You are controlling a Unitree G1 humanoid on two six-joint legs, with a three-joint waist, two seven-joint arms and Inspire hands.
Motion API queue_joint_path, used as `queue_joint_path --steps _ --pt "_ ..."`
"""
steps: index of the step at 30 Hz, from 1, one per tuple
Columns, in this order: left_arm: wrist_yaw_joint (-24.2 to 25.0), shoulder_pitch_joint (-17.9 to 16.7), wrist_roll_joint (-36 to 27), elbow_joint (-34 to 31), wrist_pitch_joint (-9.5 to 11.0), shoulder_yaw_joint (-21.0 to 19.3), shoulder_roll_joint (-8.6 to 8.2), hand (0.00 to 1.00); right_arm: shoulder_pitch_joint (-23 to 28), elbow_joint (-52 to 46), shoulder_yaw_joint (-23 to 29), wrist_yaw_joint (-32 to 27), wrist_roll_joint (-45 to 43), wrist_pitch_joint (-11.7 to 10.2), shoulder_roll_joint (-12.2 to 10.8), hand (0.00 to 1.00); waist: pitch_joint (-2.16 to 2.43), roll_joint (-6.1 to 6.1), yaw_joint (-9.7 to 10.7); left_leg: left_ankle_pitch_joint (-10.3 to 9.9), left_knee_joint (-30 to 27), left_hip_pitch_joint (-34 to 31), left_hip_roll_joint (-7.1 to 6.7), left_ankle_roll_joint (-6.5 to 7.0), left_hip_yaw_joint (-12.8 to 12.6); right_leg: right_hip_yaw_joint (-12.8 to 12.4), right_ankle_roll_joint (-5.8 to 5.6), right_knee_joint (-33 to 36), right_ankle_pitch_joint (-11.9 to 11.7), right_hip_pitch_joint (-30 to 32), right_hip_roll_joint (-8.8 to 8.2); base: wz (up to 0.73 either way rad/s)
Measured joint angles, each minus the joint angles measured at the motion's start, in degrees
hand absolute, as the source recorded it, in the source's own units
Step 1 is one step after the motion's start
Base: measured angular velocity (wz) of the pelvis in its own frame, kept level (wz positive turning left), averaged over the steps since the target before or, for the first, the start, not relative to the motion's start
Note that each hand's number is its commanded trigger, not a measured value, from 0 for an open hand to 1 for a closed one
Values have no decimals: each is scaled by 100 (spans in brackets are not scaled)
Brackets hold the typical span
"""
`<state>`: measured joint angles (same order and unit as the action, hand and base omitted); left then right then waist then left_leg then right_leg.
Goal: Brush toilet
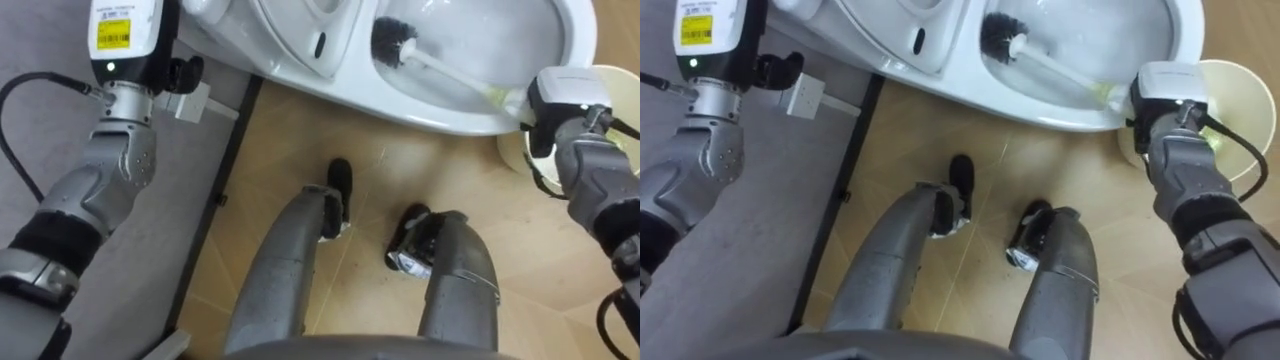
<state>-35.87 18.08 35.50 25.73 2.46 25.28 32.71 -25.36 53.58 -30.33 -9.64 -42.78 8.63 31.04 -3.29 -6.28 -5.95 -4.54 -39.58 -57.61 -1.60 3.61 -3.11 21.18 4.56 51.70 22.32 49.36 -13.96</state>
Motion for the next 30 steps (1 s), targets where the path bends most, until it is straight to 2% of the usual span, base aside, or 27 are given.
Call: queue_joint_path --steps 4,5,7,10,12,17,20,23,26,30 --pt "-20 -109 -4 -105 -3 -23 11 0 208 138 -4 -4 -2 4 12 100 0 -1 19 -2 10 12 -1 -2 9 0 -14 -11 9 -7 0 0" --pt "-36 -164 -11 -166 -2 -31 11 0 259 209 -2 -24 -11 83 14 100 2 -3 21 -8 12 12 2 -13 6 0 -14 -26 9 -5 4 0" --pt "-109 -223 -86 -219 7 -29 10 0 331 133 -19 -30 -41 85 151 100 9 -8 8 -8 19 15 16 -12 -1 -2 -18 -71 -1 -6 24 -2" --pt "-123 -348 -127 -331 7 -29 6 0 421 74 -22 -29 -206 94 218 100 32 -8 7 -21 3 20 32 11 -4 20 -20 -113 -9 -57 61 4" --pt "-127 -418 -114 -424 8 -29 6 0 545 -2 -20 -84 -259 94 314 100 67 -20 -9 -57 -22 24 36 16 -8 23 -38 -122 5 -83 69 3" --pt "-140 -463 -114 -468 21 -27 -22 0 683 -53 -80 -140 -275 92 483 100 78 -32 -115 -104 -26 98 69 10 14 25 -44 -205 0 -186 112 -2" --pt "-63 -382 -110 -351 3 29 -89 0 743 1 -232 -149 -268 143 707 100 132 -163 -218 -156 -95 156 60 24 43 106 -65 -208 27 -323 100 7" --pt "-62 -391 -100 -269 -91 97 -89 0 748 205 -235 -149 -269 179 745 100 121 -245 -249 -161 -37 273 -17 22 142 115 -137 -206 97 -461 88 18" --pt "-53 -400 -21 -221 -93 101 -90 0 747 216 -235 -148 -280 276 785 100 110 -257 -380 -165 -21 262 -18 15 136 117 -136 -192 115 -432 76 3" --pt "-60 -355 6 -199 -88 196 -91 0 583 285 -310 -159 -277 252 899 100 83 -257 -486 -159 -29 140 2 14 117 125 -98 -161 101 -297 64 -3"
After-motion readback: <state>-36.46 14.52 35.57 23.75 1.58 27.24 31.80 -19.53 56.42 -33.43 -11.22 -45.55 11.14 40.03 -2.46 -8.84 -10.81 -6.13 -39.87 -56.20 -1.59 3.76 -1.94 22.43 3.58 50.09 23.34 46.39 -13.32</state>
